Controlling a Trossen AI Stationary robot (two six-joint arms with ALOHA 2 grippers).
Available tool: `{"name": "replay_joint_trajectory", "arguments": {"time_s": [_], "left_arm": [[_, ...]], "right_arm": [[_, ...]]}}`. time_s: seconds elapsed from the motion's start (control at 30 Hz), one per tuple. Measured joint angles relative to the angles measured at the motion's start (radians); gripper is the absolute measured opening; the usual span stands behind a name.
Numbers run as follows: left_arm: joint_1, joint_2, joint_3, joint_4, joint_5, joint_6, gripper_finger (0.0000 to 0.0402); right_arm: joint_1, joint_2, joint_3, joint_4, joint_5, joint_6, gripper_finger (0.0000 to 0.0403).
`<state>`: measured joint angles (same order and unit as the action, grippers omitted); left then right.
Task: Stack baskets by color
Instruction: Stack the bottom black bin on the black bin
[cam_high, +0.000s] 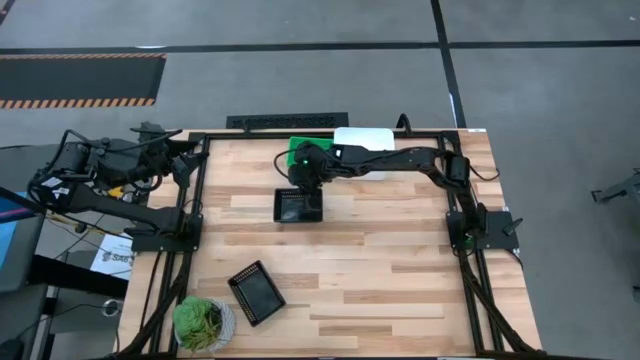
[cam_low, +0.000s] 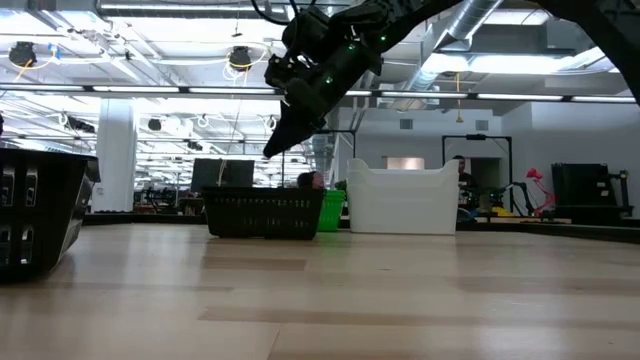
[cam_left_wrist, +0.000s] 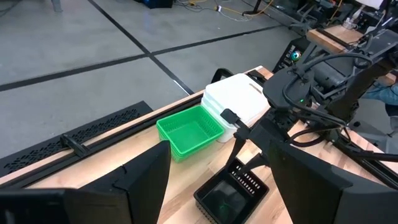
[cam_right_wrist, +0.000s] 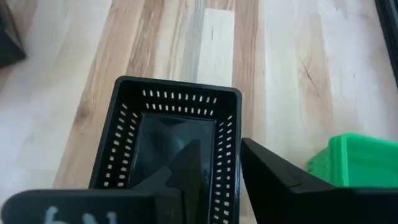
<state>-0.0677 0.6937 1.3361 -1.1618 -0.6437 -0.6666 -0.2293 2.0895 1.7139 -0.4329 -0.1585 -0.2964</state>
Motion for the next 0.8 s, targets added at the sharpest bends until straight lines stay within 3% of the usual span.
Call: {"name": "replay_joint_trajectory", "arguments": {"time_s": [0.17, 0.47, 0.8], "left_arm": [[0.0, 0.015, 0.0, -0.031, 0.026, -0.027, 0.0256], [-0.008, 0.178, -0.047, -0.239, 0.184, -0.255, 0.0256], [-0.183, 0.361, -0.357, -0.007, 0.406, -0.328, 0.0256]], "right_arm": [[0.044, -0.002, 0.08, -0.163, -0.001, 0.045, 0.0146], [0.175, -0.003, 0.248, -0.738, 0.001, 0.201, 0.0144], [0.347, -0.035, 0.258, -1.056, 0.073, 0.25, 0.0128]]}}
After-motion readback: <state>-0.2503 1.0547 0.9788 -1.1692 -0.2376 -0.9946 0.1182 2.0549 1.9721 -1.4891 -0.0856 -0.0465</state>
